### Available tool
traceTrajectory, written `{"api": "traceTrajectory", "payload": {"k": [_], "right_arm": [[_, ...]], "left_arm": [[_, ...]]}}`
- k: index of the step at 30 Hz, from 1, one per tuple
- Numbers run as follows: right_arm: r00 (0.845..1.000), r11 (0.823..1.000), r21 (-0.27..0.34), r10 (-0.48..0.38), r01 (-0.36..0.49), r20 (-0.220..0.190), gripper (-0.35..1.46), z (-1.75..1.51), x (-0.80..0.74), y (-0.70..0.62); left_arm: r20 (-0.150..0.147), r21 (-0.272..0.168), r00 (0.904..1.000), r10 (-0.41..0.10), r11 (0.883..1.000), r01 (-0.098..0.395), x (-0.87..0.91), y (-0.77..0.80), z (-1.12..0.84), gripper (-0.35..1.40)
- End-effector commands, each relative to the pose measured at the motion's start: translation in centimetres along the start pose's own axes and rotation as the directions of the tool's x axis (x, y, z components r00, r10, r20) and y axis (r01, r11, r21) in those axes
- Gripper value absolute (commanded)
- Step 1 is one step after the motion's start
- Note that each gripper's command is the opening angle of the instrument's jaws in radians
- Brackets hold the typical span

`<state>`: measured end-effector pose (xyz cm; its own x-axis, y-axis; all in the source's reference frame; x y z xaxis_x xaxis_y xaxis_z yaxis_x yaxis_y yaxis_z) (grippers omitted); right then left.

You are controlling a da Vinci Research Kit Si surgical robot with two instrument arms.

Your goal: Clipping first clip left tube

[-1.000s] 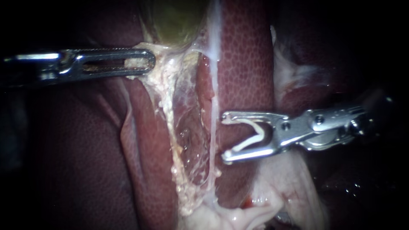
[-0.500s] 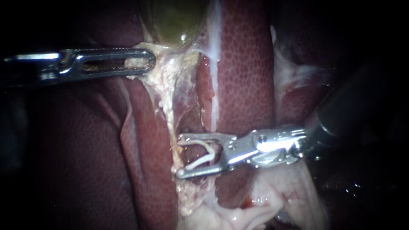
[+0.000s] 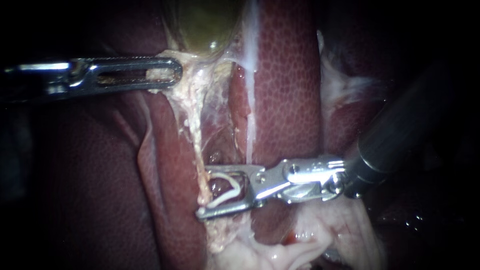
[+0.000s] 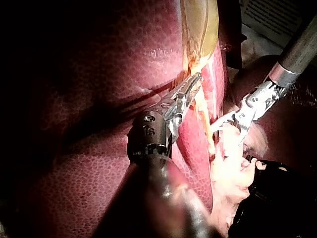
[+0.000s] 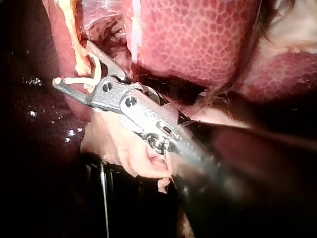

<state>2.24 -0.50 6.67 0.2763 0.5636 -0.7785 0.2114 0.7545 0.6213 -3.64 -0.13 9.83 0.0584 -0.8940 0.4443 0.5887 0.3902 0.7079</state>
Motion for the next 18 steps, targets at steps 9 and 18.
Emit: {"api": "traceTrajectory", "payload": {"k": [9,18], "right_arm": [[0.995,0.995,0.077,0.070,-0.064,-0.069,0.60,0.09,0.05,-0.02],[0.989,0.988,0.121,0.108,-0.096,-0.100,0.60,0.24,0.05,0.02]], "left_arm": [[0.000,-0.001,1.0000,0.000,1.000,0.000,0.00,0.03,0.01,-0.35],[0.000,-0.001,1.0000,0.000,1.000,0.000,0.00,0.04,0.02,-0.35]]}}
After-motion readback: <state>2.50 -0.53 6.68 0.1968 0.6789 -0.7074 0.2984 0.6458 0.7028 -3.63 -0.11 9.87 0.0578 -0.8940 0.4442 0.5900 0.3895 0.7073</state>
